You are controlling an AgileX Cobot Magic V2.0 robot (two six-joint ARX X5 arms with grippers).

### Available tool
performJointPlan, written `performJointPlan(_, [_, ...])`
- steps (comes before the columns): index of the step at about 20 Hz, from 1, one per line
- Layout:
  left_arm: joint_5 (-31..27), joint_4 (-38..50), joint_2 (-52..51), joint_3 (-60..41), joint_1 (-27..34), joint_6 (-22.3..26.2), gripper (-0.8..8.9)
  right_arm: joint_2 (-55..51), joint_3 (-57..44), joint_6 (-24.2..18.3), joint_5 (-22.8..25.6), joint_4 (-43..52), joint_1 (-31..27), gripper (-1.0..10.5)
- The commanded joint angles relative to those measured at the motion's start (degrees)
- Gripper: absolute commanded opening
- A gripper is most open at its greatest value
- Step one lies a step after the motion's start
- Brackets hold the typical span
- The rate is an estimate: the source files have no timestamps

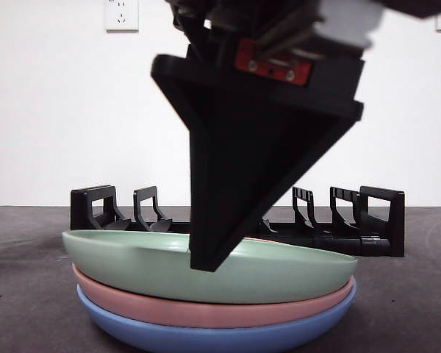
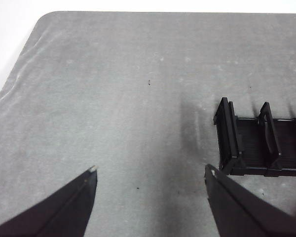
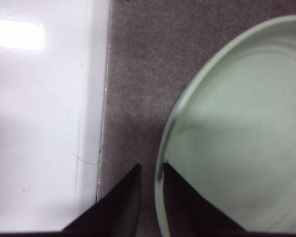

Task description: Place the plate

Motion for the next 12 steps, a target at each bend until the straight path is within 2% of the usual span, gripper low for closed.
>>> performJointPlan(1, [-0.11, 0.63, 0.15, 0.98, 0.0, 0.33, 3.4, 0.96, 1.33, -0.33, -0.2, 0.2, 0.92, 1.4])
performJointPlan(3, [-0.11, 0.66, 0.15, 0.98, 0.0, 0.31, 3.4, 0.94, 1.51, 0.85, -0.2, -0.33, 1.09, 2.1])
performJointPlan(6, [-0.11, 0.68, 0.15, 0.98, 0.0, 0.31, 3.41, -0.13, 4.15, 5.84, -1.9, -2.75, 1.6, 2.3])
performJointPlan(8, [-0.11, 0.68, 0.15, 0.98, 0.0, 0.31, 3.41, -3.45, 5.92, 6.34, -3.41, -1.9, 1.66, 2.4])
performJointPlan(10, [-0.11, 0.7, 0.15, 0.98, -0.02, 0.33, 3.4, -8.61, 5.92, 6.34, -0.37, 1.16, 0.09, 2.4])
performJointPlan(12, [-0.07, 1.05, 0.15, 0.98, -0.17, 0.37, 3.4, -13.68, 5.9, 6.32, 2.1, 2.64, -5.35, 2.4])
